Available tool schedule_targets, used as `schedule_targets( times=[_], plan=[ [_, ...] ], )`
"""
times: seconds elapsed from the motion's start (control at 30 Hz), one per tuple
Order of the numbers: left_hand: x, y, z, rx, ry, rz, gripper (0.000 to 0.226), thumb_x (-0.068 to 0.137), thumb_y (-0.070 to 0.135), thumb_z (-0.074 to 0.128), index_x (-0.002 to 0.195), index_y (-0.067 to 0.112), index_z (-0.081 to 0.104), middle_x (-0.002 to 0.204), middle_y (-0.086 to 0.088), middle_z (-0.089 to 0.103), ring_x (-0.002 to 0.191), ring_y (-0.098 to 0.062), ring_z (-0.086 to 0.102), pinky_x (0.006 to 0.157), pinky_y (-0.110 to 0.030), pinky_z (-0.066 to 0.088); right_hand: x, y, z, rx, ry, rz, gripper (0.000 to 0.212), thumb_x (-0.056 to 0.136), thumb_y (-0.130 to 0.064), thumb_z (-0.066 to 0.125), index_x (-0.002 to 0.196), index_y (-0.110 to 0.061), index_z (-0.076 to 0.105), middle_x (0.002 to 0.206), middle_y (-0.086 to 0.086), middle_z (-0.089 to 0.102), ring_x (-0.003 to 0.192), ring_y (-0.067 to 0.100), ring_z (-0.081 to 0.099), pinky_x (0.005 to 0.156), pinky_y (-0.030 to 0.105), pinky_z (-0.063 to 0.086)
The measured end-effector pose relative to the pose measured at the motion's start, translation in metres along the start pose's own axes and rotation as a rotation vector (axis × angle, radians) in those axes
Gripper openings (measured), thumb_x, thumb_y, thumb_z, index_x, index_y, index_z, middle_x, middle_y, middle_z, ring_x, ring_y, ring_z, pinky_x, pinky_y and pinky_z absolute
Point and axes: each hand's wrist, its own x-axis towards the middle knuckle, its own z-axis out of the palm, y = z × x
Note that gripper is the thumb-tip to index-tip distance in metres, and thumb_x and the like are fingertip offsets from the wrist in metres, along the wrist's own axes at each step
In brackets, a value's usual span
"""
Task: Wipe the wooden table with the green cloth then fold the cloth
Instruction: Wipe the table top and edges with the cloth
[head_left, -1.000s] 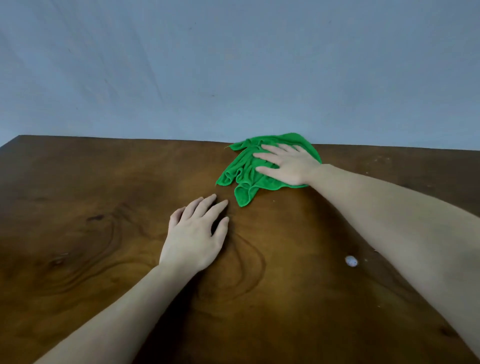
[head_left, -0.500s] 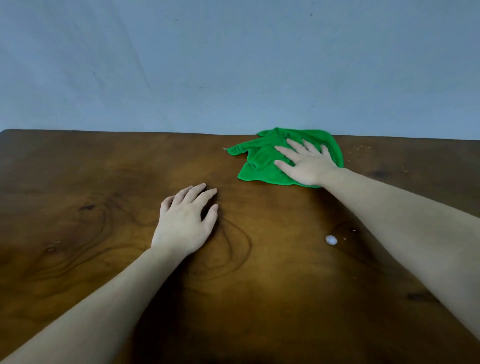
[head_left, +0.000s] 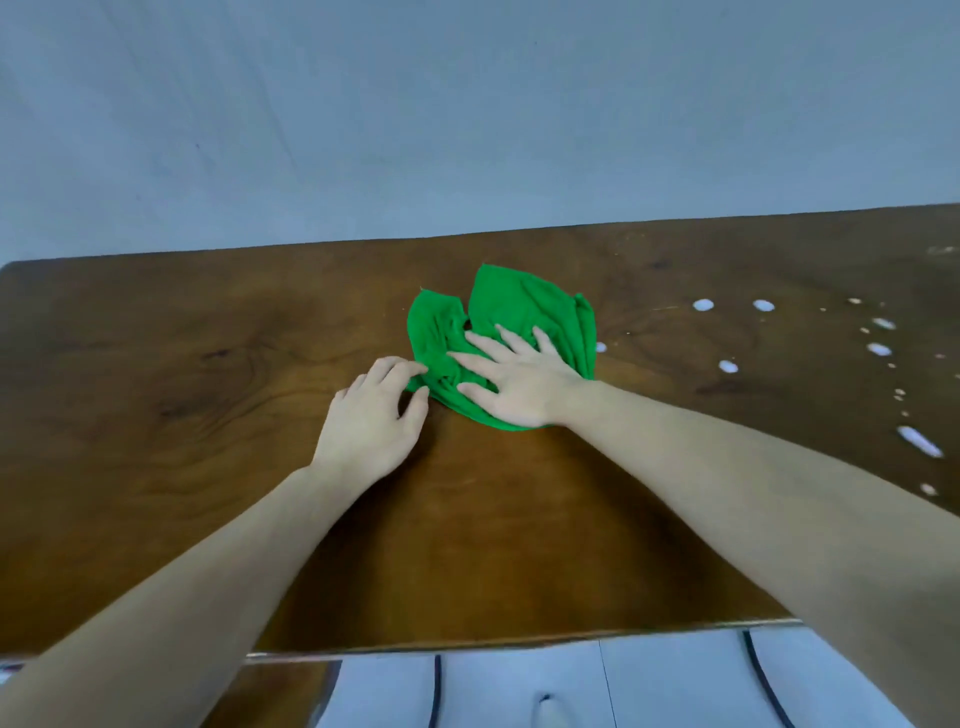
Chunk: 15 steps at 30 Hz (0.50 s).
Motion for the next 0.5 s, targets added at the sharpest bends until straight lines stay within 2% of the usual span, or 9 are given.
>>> schedule_targets(
  times=[0.3,0.43,0.5],
  plan=[
    [-0.089,0.007,-0.01,-0.06,0.001,0.08,0.036,0.1,0.04,0.04,0.134,0.03,0.05,0.139,0.007,0.05,0.121,-0.022,0.052,0.101,-0.044,0.04,-0.141,-0.071,0.026,0.011,-0.007,-0.079,0.066,0.099,-0.067,0.011,0.159,-0.041,0.004,0.169,-0.008,-0.007,0.155,0.025,-0.008,0.122,0.055,-0.007],
    [-0.114,0.015,-0.011,-0.033,-0.015,0.146,0.035,0.1,0.039,0.04,0.132,0.029,0.05,0.137,0.006,0.051,0.116,-0.023,0.054,0.096,-0.042,0.042,-0.196,-0.088,0.039,0.003,0.027,-0.129,0.08,0.088,-0.075,-0.003,0.159,-0.041,0.009,0.169,-0.008,-0.001,0.155,0.028,0.001,0.123,0.054,-0.002],
    [-0.124,0.019,-0.01,-0.02,-0.019,0.173,0.035,0.1,0.039,0.04,0.131,0.029,0.051,0.136,0.007,0.051,0.115,-0.022,0.053,0.094,-0.041,0.042,-0.217,-0.089,0.045,-0.008,0.031,-0.177,0.077,0.09,-0.079,0.01,0.158,-0.043,0.012,0.169,-0.01,0.004,0.154,0.026,0.006,0.123,0.053,0.001]
  ],
)
